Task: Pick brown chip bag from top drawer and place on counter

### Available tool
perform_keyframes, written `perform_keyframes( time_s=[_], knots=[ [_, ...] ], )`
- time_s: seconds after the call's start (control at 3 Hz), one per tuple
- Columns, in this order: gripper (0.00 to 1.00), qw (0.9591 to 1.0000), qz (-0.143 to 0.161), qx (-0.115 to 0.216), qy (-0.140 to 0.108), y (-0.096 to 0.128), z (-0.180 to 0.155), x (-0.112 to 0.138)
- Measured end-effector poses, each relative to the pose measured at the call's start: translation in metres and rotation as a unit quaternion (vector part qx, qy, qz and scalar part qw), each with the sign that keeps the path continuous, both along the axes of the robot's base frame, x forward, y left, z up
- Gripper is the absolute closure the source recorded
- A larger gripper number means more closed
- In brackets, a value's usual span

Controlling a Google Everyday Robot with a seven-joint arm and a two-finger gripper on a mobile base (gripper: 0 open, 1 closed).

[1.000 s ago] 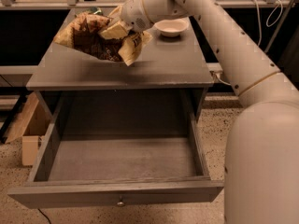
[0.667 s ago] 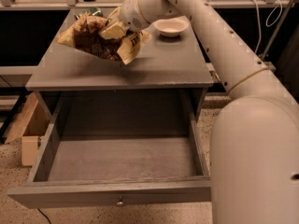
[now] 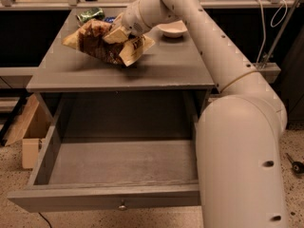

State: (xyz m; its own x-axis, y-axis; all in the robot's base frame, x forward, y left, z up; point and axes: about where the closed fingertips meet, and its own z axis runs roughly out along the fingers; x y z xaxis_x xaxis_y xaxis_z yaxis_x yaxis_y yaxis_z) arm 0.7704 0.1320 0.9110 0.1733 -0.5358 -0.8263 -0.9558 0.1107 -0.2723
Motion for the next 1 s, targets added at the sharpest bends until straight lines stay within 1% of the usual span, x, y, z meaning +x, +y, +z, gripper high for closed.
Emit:
perform_keyframes(
  time_s=[0.33,0.67,1.0],
  knots=[
    [0.35,1.0000,0.004,-0.002,0.009,0.002,-0.009,0.002],
    [0.11,0.9999,0.005,0.002,0.011,0.001,-0.010,0.003],
    [0.00,0.9998,0.004,0.020,0.008,-0.005,0.001,0.005]
  ],
)
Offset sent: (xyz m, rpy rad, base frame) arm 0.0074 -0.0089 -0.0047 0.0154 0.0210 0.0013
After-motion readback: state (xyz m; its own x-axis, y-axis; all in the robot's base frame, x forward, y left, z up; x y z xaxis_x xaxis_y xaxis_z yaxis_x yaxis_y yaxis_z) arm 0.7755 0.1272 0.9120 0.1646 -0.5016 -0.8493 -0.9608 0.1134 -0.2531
